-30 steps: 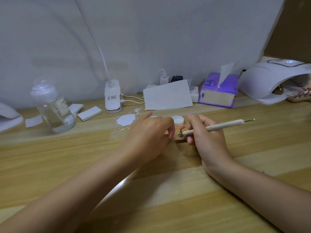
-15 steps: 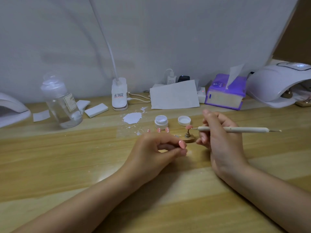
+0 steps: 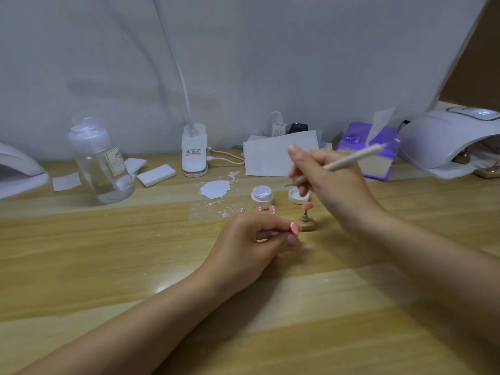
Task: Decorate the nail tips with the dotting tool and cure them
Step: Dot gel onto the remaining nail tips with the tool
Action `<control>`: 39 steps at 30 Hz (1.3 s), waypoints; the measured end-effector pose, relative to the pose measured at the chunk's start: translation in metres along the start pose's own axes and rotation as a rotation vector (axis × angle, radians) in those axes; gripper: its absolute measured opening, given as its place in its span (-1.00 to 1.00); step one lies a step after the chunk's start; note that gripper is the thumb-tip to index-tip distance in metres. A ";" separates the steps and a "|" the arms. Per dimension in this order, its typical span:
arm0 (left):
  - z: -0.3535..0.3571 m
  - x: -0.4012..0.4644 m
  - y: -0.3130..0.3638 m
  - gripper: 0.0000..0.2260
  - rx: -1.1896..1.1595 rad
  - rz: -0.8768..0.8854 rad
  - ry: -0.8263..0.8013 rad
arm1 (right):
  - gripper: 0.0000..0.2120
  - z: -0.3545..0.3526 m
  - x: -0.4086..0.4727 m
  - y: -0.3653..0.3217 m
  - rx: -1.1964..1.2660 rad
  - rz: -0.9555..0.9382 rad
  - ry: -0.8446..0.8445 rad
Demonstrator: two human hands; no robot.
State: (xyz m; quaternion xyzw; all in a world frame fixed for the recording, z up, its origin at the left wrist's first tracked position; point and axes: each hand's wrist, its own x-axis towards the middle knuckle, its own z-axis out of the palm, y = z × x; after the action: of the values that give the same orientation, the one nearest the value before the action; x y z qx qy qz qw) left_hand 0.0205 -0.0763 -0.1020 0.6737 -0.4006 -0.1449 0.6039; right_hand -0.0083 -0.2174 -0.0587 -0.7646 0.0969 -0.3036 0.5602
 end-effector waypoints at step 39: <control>0.001 0.001 -0.001 -0.73 -0.017 -0.008 -0.005 | -0.72 0.038 0.053 0.019 -0.583 0.035 -0.207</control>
State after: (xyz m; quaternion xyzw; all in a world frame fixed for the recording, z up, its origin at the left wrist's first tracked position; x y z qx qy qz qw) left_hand 0.0210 -0.0778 -0.1033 0.6697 -0.3981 -0.1522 0.6082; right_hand 0.0598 -0.2199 -0.0645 -0.9181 0.1354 -0.1736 0.3295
